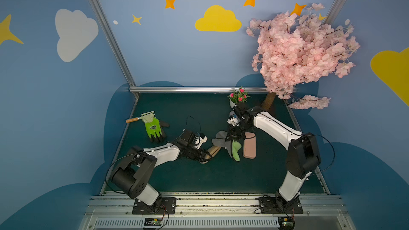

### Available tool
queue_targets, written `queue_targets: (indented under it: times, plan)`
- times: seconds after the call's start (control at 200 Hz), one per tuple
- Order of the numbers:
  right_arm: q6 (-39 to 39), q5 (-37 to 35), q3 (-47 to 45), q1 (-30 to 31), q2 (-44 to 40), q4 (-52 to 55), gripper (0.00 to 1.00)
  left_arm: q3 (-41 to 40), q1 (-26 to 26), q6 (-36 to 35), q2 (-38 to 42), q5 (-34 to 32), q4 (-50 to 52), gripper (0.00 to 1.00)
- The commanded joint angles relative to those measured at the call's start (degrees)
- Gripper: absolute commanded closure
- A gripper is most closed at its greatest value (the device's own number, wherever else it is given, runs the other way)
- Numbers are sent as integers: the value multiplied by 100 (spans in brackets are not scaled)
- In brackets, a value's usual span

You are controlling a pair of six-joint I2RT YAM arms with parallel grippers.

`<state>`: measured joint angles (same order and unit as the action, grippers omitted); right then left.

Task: Wipe the eyeglass case
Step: Wipe the dirt from the eyeglass case.

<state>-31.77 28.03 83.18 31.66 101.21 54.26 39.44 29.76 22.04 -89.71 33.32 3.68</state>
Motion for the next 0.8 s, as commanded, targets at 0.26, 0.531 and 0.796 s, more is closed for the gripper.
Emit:
queue_targets:
  times: [0.26, 0.531, 0.796]
  plan:
    - [-928, -397, -635, -135, 365, -679, 100, 130, -462, 1244, -686, 562, -361, 86]
    - [-1149, 136, 430, 162, 1977, -883, 100, 149, -685, 1494, -1377, 1043, -723, 90]
    - [-785, 1437, 338, 991, 2342, -803, 100, 263, -766, 1702, -1929, 1429, -1213, 97]
